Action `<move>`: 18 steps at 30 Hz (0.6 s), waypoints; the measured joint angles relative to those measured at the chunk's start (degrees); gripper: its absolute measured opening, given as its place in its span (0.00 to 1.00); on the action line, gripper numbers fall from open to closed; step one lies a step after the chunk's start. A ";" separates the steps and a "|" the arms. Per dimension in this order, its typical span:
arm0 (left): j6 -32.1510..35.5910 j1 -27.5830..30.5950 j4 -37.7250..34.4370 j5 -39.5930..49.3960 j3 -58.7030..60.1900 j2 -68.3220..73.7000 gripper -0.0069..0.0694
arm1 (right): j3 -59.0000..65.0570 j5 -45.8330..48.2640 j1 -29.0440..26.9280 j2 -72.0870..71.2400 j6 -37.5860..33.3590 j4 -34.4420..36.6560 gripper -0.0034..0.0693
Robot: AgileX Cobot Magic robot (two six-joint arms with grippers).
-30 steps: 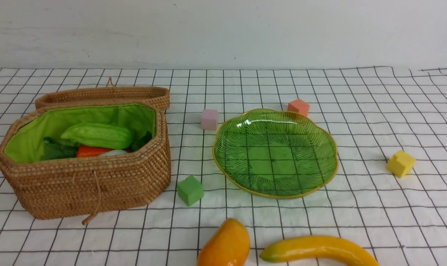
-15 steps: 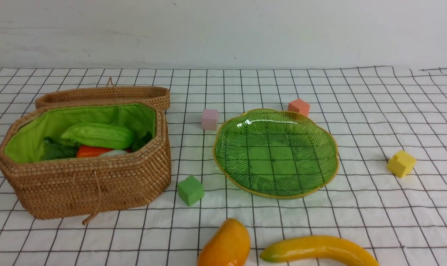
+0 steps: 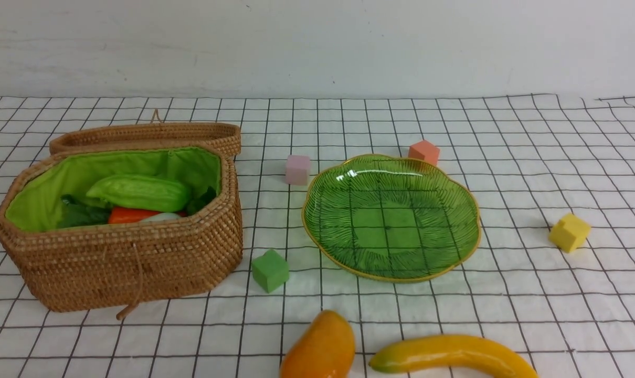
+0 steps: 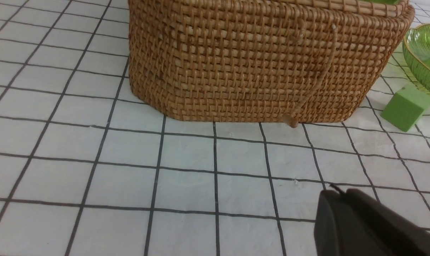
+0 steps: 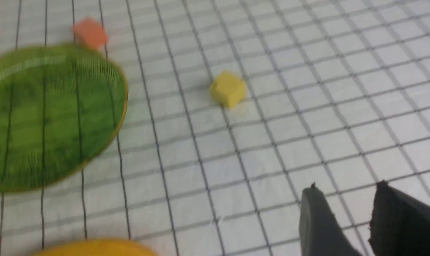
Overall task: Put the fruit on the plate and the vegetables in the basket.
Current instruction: Use the right arm to grab a banana and put it into the right plate
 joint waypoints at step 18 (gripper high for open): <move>0.00 0.00 0.00 0.00 0.00 0.00 0.12 | -4.22 -1.19 16.67 39.53 -42.94 15.15 0.90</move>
